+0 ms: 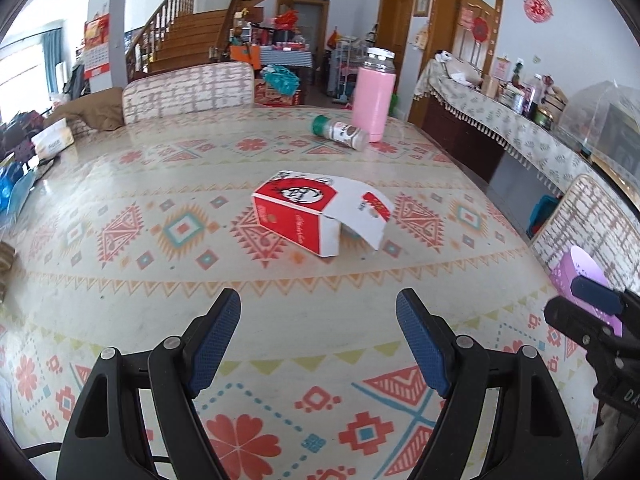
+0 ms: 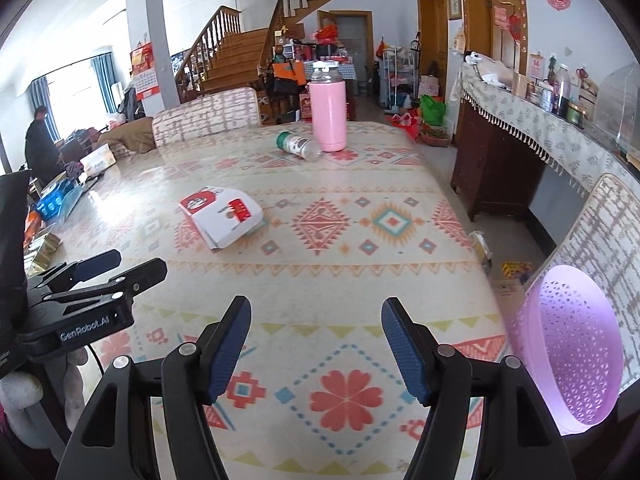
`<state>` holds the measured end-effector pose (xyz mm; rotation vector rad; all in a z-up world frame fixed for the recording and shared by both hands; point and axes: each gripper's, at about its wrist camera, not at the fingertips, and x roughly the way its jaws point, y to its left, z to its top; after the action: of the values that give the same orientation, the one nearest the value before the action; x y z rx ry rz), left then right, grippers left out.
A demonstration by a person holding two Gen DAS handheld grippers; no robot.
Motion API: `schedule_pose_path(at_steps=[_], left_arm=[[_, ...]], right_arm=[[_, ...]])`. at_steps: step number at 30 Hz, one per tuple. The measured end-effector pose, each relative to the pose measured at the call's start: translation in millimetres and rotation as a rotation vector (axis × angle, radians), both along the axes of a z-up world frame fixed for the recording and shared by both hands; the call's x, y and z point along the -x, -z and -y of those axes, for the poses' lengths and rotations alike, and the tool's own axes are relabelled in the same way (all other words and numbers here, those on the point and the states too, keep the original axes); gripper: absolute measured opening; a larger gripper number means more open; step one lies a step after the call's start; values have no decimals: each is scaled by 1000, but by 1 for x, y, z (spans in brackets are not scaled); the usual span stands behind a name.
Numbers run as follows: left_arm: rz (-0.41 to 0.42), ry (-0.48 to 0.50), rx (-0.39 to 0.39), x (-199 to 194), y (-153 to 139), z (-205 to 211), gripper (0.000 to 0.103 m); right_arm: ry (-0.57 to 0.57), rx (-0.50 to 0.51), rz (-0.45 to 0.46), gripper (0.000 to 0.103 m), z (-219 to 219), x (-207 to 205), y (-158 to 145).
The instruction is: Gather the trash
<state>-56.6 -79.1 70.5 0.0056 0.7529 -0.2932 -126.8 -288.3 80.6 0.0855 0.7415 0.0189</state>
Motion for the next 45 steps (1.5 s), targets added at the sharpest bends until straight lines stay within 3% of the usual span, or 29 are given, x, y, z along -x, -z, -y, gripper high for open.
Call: schedule_pose_path(at_steps=[5, 10, 17, 25, 32, 45], left_arm=[[74, -15, -27, 21, -12, 4, 81], [185, -1, -20, 56, -35, 18, 91], [291, 77, -29, 111, -54, 65, 98], [213, 253, -15, 144, -41, 128, 98], [187, 351, -79, 169, -22, 175, 98], [162, 405, -120, 182, -13, 204, 98]], right_arm=[[33, -60, -3, 73, 4, 17, 6], [113, -109, -10, 73, 27, 48, 10], [253, -106, 13, 75, 64, 102, 10], [420, -22, 33, 77, 108, 158, 16], [527, -2, 39, 78, 144, 198, 21], [572, -11, 57, 79, 168, 216, 25]])
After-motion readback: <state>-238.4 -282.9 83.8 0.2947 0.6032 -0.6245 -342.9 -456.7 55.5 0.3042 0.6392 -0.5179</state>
